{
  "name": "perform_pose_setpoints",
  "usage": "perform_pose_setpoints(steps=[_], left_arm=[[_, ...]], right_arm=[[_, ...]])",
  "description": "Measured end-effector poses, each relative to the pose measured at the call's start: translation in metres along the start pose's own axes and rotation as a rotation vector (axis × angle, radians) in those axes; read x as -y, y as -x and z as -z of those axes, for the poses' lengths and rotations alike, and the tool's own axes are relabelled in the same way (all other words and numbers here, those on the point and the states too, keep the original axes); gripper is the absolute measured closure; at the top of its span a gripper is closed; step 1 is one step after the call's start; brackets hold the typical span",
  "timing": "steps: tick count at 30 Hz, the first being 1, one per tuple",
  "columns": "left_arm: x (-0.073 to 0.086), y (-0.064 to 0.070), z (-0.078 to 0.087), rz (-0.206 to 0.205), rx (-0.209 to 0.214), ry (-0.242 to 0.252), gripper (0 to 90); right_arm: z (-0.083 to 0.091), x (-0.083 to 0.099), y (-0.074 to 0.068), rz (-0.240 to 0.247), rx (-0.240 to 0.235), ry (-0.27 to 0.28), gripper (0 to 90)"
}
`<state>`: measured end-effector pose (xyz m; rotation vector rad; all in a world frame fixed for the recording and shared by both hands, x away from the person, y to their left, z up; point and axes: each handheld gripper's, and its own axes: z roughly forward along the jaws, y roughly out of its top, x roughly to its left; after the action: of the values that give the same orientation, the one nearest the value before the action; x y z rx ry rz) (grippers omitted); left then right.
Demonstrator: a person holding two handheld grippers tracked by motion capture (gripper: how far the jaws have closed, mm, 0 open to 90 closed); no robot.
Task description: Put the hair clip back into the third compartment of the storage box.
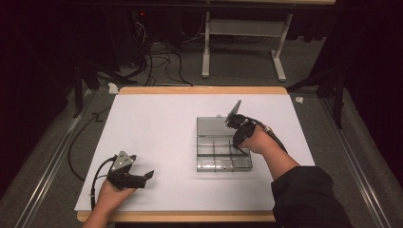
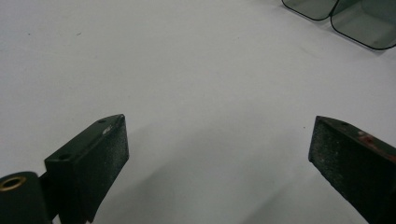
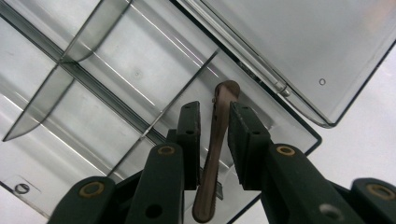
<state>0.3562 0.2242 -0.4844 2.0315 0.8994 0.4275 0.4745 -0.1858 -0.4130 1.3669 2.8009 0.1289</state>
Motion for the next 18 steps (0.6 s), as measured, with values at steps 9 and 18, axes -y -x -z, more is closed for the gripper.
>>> perform_pose_setpoints(steps=[9, 18], left_arm=[[0.0, 0.0, 0.0, 0.0, -0.001, -0.001, 5.6], [0.0, 0.0, 0.0, -0.002, 0.002, -0.006, 5.8]], right_arm=[[-0.001, 0.006, 0.004, -0.017, 0.006, -0.012, 73.5], [-0.01, 0.005, 0.0, 0.014, -0.001, -0.028, 82.6]])
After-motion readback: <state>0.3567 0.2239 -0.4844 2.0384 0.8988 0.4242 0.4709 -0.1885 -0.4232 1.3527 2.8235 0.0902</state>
